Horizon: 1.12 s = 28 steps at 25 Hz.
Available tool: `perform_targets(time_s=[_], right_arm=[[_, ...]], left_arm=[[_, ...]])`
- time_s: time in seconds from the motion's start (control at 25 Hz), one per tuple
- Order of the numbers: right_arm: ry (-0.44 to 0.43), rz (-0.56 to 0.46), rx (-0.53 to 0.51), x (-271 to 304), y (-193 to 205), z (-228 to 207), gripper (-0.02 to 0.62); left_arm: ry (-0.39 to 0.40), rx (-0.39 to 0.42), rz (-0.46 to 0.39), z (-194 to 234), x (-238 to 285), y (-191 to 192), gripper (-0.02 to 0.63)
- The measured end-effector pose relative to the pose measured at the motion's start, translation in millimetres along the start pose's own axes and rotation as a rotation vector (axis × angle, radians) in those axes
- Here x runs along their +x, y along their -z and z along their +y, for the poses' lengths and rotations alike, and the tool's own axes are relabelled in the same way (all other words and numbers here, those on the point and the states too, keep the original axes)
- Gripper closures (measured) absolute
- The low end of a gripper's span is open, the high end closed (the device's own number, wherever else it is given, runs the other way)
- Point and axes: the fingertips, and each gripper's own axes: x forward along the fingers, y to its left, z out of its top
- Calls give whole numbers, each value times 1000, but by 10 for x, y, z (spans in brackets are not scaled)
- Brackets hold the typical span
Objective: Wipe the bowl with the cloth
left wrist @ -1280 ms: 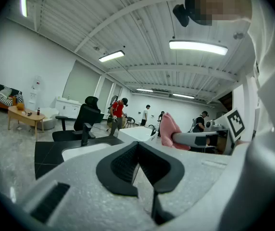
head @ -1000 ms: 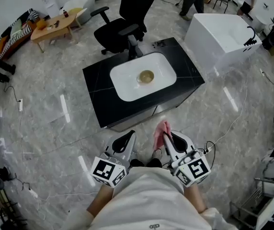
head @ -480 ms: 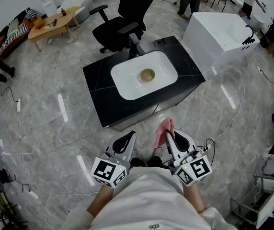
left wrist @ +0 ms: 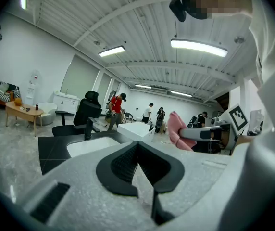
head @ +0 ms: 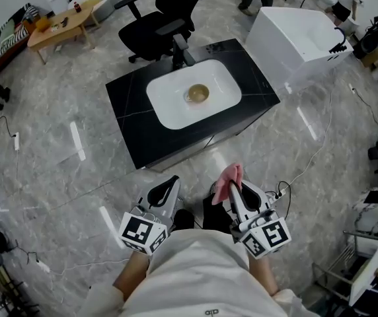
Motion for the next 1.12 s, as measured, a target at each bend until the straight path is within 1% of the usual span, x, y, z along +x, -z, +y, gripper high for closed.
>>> perform_targets(time_s=[0.12,0.2,0.32,0.48,0.8,1.0,1.12], right_arm=[[9,7,9,16,15,-123,566],[-1,9,9,61,13,-188,566],[-44,14,-5,148,-35,-271,566],[-94,5,-20,261,-176,-470,566],[-130,-25,-27,356,-549,-1240,566],[-169,-14,-20,355,-711,-1650,566],[-200,0,-15,382,-731,-1887,566]], left_arm=[[0,-6,9,-8,107,28,594],[-4,-10,14,-6,189,42,594],[-17,-7,20,-14,344,22,594],[-36,14,15,-34,602,-98,594],[-34,44,20,-289,1406,-325,595],[-71,9,30,-461,1822,-437,595],[-109,12,29,-517,2022,-418,595]])
